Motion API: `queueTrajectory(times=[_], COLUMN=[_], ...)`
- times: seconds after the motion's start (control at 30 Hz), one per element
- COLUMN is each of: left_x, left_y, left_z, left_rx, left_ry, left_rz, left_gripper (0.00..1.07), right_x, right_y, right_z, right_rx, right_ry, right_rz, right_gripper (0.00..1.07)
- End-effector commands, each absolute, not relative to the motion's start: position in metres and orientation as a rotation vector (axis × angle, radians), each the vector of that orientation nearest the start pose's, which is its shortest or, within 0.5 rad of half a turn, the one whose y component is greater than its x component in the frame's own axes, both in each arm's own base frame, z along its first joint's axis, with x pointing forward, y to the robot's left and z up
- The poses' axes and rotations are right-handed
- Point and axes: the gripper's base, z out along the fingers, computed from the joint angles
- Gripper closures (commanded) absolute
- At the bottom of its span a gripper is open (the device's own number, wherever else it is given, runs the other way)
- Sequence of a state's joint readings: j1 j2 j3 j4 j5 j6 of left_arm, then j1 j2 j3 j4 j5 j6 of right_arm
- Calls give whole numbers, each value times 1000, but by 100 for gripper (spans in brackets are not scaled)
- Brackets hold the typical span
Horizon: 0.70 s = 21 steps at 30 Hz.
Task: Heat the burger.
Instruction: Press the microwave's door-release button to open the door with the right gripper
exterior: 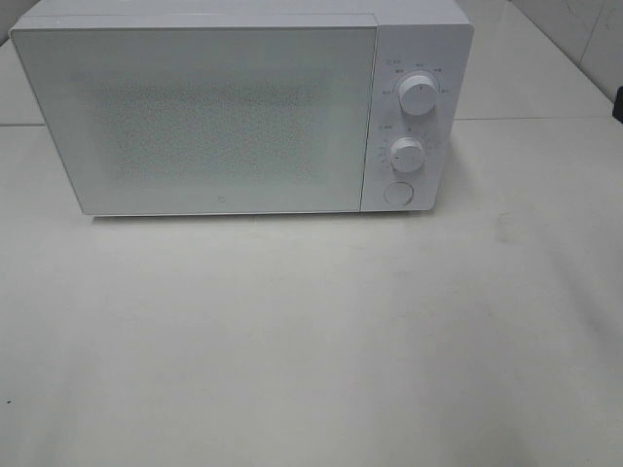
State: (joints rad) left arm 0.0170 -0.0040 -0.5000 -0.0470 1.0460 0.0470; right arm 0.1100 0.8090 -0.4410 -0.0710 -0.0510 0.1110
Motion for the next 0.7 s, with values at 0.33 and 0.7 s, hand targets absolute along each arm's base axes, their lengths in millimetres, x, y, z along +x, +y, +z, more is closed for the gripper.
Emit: queueTrajectory(times=[0.33, 0.7], left_x=[-8, -8], left_y=[-4, -4], left_z=[278, 278], left_rx=[31, 31], left_ry=[1992, 1992], left_rz=[-22, -22], left_gripper=[9, 9], right_x=[214, 215], right_y=[26, 31], right_z=[267, 234], right_rx=[-58, 22], right_ry=[1700, 1603], right_rz=[157, 162], right_gripper=[33, 33])
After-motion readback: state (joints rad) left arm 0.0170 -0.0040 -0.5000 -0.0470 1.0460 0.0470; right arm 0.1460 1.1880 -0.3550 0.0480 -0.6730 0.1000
